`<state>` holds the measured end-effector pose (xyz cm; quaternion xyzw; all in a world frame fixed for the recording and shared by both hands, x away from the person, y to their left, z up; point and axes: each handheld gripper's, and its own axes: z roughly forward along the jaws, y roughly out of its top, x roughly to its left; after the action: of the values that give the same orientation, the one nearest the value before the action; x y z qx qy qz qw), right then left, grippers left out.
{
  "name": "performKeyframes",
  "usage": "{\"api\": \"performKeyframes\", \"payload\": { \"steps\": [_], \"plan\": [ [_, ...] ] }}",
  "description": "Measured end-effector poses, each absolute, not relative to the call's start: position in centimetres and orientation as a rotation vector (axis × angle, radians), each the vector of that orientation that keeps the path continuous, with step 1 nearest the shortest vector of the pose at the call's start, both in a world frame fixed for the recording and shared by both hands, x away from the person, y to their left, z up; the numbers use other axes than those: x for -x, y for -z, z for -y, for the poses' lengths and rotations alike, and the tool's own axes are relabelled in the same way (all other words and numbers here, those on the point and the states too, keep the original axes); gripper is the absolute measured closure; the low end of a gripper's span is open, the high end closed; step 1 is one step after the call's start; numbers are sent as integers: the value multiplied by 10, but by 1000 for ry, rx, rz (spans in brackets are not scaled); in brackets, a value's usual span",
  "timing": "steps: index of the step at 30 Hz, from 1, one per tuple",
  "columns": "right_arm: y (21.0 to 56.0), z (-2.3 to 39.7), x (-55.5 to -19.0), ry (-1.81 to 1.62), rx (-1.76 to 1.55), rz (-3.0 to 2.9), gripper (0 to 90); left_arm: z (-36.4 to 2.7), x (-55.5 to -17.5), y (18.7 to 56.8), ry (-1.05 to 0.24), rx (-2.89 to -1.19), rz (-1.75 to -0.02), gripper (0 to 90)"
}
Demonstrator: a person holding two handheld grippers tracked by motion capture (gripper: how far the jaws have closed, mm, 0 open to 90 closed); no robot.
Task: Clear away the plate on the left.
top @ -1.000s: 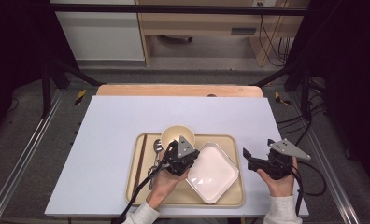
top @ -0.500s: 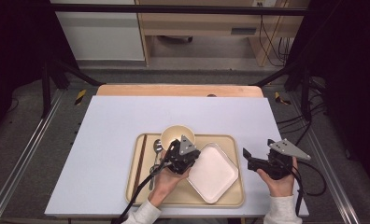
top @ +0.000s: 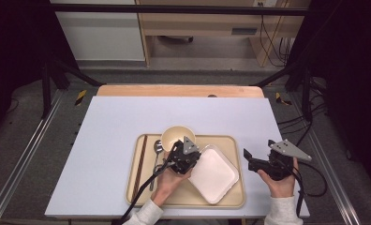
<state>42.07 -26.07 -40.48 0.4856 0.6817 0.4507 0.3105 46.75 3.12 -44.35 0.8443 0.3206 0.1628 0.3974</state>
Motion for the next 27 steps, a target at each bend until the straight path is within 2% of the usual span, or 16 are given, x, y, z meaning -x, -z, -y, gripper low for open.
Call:
{"api": "performKeyframes", "payload": {
  "steps": [27],
  "plan": [
    [406,259,-422,-1184,-1278,-1812,51,-24,-471,469,-410,-2203,-848,825]
  ]
}}
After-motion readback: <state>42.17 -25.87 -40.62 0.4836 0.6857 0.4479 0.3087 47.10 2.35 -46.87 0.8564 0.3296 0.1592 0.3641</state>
